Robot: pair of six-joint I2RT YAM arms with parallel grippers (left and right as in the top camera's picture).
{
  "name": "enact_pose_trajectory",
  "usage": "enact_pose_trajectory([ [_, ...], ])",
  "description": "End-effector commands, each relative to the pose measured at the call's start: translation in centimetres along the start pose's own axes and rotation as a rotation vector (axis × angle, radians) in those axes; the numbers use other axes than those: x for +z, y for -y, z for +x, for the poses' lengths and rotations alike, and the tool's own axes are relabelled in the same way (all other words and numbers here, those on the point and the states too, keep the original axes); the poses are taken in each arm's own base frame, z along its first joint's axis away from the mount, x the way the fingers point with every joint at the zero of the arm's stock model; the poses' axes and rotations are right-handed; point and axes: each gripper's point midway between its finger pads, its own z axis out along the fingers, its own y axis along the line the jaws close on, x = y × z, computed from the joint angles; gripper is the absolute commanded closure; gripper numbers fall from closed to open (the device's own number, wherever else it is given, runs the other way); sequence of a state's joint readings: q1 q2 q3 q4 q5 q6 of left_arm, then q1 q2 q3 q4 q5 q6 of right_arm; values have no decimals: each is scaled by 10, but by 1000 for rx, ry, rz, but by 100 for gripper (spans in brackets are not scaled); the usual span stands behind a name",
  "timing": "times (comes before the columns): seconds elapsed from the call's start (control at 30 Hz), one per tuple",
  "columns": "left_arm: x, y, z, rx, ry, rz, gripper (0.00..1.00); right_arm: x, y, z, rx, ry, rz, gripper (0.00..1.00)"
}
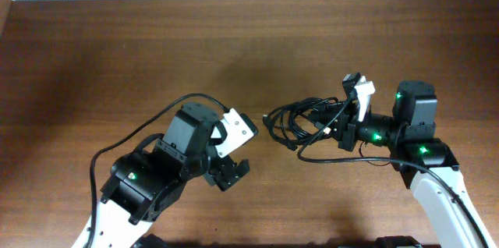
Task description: Untangle cables
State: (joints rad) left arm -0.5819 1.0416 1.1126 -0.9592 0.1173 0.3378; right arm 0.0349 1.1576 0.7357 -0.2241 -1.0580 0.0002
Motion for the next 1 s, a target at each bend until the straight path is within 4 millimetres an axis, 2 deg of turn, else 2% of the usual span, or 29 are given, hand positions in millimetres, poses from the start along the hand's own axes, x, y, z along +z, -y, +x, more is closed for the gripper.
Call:
enact_pose_trajectory([
  [0.0, -10, 33, -30, 9, 158, 203, 1, -2, -2, -8, -19, 14, -2, 96],
  [0.1, -17, 53, -53, 4, 260, 340, 1, -2, -2, -8, -19, 14, -2, 96],
  [0.2, -12, 58, -65, -76, 276, 410, 1, -2, -2, -8, -19, 14, -3, 96],
  [0.27, 2, 56, -65, -168, 233, 426, 2, -2, -2, -8, -19, 14, -3, 96],
  [0.4, 37, 55, -58, -358, 108, 461, 12, -2, -2, -8, -19, 14, -3, 96],
  [0.53, 64, 59, -50, -414, 24, 504, 14, -2, -2, -8, -18, 14, -3, 96],
  [0.7, 69, 66, -61, -402, 61, 580, 16, -2, -2, -8, -19, 14, -2, 96],
  [0.93, 66, 67, -69, -386, 96, 598, 16, -2, -2, -8, -19, 14, -2, 96],
  [0.97, 66, 68, -72, -378, 105, 598, 12, -2, -2, -8, -19, 14, -2, 96],
])
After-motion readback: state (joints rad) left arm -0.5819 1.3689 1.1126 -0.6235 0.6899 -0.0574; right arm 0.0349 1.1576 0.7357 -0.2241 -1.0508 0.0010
